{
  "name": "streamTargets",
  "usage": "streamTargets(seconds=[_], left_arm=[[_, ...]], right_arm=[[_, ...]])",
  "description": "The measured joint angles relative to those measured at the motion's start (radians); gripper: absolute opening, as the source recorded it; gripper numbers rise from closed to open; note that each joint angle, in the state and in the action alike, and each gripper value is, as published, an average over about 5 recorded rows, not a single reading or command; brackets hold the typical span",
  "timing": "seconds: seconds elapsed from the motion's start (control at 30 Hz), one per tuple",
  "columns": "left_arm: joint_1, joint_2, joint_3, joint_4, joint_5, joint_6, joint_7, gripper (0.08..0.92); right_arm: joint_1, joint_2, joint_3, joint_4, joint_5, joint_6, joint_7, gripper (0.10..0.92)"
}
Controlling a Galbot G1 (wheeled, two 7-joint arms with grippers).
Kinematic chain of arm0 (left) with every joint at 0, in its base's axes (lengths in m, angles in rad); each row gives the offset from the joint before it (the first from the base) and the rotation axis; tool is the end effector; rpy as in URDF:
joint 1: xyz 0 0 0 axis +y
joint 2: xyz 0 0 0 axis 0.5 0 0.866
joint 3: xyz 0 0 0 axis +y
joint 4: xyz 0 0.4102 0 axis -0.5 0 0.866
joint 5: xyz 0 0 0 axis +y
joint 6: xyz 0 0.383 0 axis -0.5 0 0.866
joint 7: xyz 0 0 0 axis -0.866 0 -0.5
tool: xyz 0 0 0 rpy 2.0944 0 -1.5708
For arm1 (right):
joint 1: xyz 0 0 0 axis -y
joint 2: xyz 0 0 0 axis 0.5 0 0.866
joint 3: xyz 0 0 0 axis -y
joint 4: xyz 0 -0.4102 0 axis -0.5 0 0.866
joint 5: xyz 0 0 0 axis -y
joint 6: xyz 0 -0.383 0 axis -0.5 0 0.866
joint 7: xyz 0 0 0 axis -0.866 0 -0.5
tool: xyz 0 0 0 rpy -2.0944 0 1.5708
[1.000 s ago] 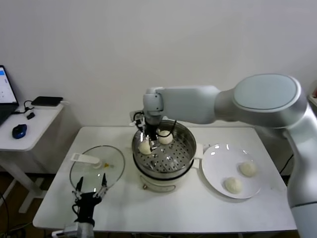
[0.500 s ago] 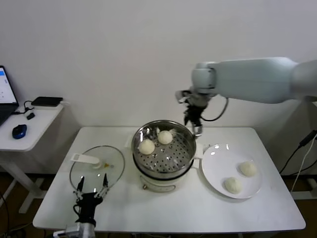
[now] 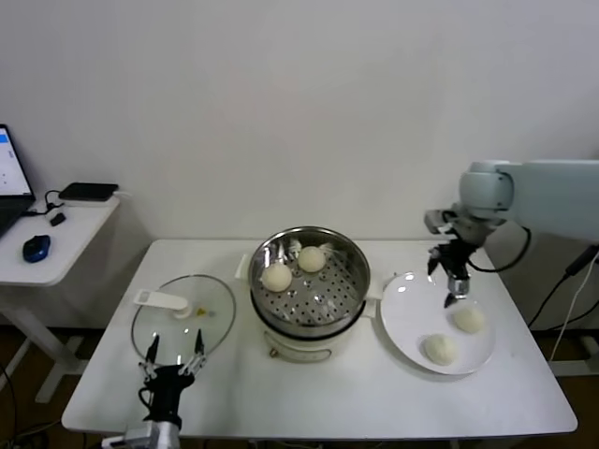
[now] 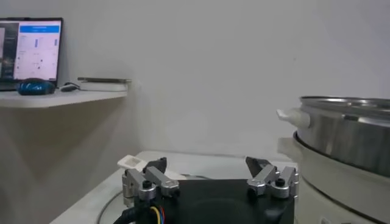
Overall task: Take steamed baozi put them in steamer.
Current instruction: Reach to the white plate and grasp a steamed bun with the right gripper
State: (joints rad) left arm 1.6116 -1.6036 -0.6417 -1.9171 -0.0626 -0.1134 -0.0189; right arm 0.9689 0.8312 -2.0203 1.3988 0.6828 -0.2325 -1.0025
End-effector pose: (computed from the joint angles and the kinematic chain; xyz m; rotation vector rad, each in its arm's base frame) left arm 0.1517 0.0332 -0.4292 0.2253 -3.0300 0.0477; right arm 0.5807 -0.1638 -0.0685 1.2762 -1.1971 1.2382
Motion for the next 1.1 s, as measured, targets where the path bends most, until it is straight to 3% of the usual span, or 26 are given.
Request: streamTargets(seconds=[0.47, 1.1], left_arm=[[0.000, -0.002, -0.002, 0.018, 0.009, -0.006, -0.001, 0.823], [0.003, 0.002, 0.002, 0.020, 0.015, -0.009, -0.004, 0.823]], right_arm=[[-0.238, -0.119, 0.131, -0.041, -0.127, -0.005, 0.053, 0.823], [-0.478, -0.129, 0.330, -0.101, -0.222, -0.024, 0.102, 0.823]])
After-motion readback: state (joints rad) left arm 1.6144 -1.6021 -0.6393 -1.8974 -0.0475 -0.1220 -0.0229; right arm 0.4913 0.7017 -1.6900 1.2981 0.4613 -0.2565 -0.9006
